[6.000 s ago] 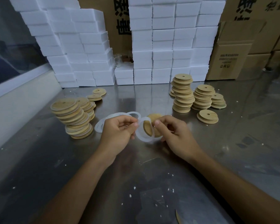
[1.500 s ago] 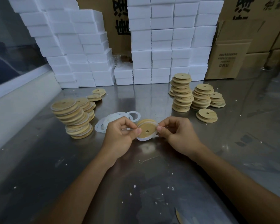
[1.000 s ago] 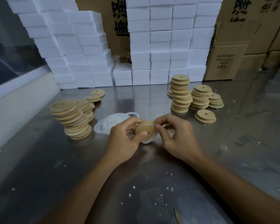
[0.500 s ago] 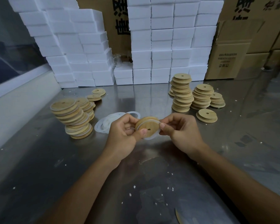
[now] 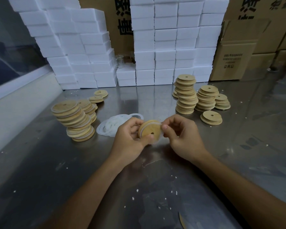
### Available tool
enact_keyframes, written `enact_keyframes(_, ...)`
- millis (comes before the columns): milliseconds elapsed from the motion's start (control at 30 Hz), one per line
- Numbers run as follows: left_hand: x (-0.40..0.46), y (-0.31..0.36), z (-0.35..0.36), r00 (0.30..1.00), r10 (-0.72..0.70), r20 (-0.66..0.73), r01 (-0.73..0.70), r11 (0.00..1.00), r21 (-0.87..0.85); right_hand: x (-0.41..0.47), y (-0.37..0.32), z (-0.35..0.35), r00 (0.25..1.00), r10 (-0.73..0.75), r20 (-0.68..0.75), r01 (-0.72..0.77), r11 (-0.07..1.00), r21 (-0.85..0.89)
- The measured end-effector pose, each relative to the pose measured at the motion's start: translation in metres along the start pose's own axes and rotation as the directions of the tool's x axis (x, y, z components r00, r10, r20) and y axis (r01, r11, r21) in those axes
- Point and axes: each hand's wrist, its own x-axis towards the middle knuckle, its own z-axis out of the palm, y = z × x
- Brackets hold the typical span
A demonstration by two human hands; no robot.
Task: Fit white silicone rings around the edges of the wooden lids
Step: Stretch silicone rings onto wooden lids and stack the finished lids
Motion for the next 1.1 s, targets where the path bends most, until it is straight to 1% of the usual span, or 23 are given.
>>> enact_keyframes(67,-0.0004,-0.0007,0.001,0.996,0.085,0.021,-0.086,0.991,0.101,-0.0018,-0.0037,0.0029,0.993,-0.115,0.014,0.116,0.983,-0.14)
enact_keyframes(100,-0.0004,-0.0009,0.001,0.995,0.102,0.022,-0.104,0.987,0.119,-0.0019,-0.0053,0.0035,0.989,-0.147,0.03,0.15,0.974,-0.169)
enact_keyframes(167,0.0001,-0.0016,-0.0008,0.994,0.112,0.016,-0.113,0.985,0.13,-0.0004,-0.0063,0.0029,0.987,-0.153,0.054,0.16,0.971,-0.178)
enact_keyframes(267,0.0,-0.0015,-0.0023,0.993,0.108,0.037,-0.113,0.984,0.139,0.0017,-0.0041,0.0005,0.99,-0.123,0.067,0.133,0.976,-0.171)
enact_keyframes(367,-0.0001,-0.0015,-0.0027,0.997,0.073,0.037,-0.077,0.99,0.12,0.0015,-0.0033,0.0002,0.991,-0.111,0.068,0.119,0.984,-0.133)
enact_keyframes(433,0.0002,-0.0024,-0.0042,0.999,0.033,0.015,-0.034,0.997,0.073,0.0011,-0.0031,0.0017,0.993,-0.088,0.08,0.093,0.993,-0.071)
enact_keyframes(500,0.0009,-0.0029,-0.0053,1.0,0.009,0.002,-0.009,1.0,0.029,0.0014,-0.0017,0.0032,0.994,-0.036,0.1,0.036,0.999,0.004)
enact_keyframes(567,0.0012,-0.0028,-0.0047,1.0,-0.005,-0.003,0.005,1.0,0.005,0.0015,-0.0004,0.0037,0.994,-0.008,0.11,0.004,0.999,0.033)
enact_keyframes(633,0.0011,-0.0029,-0.0034,1.0,-0.021,-0.011,0.021,1.0,-0.016,0.0014,0.0004,0.004,0.994,0.005,0.106,-0.01,0.999,0.039)
enact_keyframes(767,-0.0004,-0.0013,-0.0013,0.999,-0.038,0.007,0.038,0.998,-0.046,0.0038,0.0007,0.003,0.995,0.027,0.092,-0.027,1.0,-0.007)
enact_keyframes(900,-0.0003,0.0005,-0.001,0.996,-0.081,0.034,0.084,0.992,-0.092,0.0038,0.0008,0.0018,0.996,0.039,0.078,-0.041,0.999,0.022)
enact_keyframes(1033,0.0005,0.0008,-0.0023,0.989,-0.147,-0.017,0.142,0.978,-0.151,0.0013,-0.0002,0.0057,0.989,0.08,0.124,-0.094,0.989,0.117)
enact_keyframes(1100,0.0015,0.0011,-0.0041,0.987,-0.154,-0.041,0.144,0.974,-0.176,0.0014,0.0002,0.0061,0.981,0.109,0.159,-0.134,0.979,0.151)
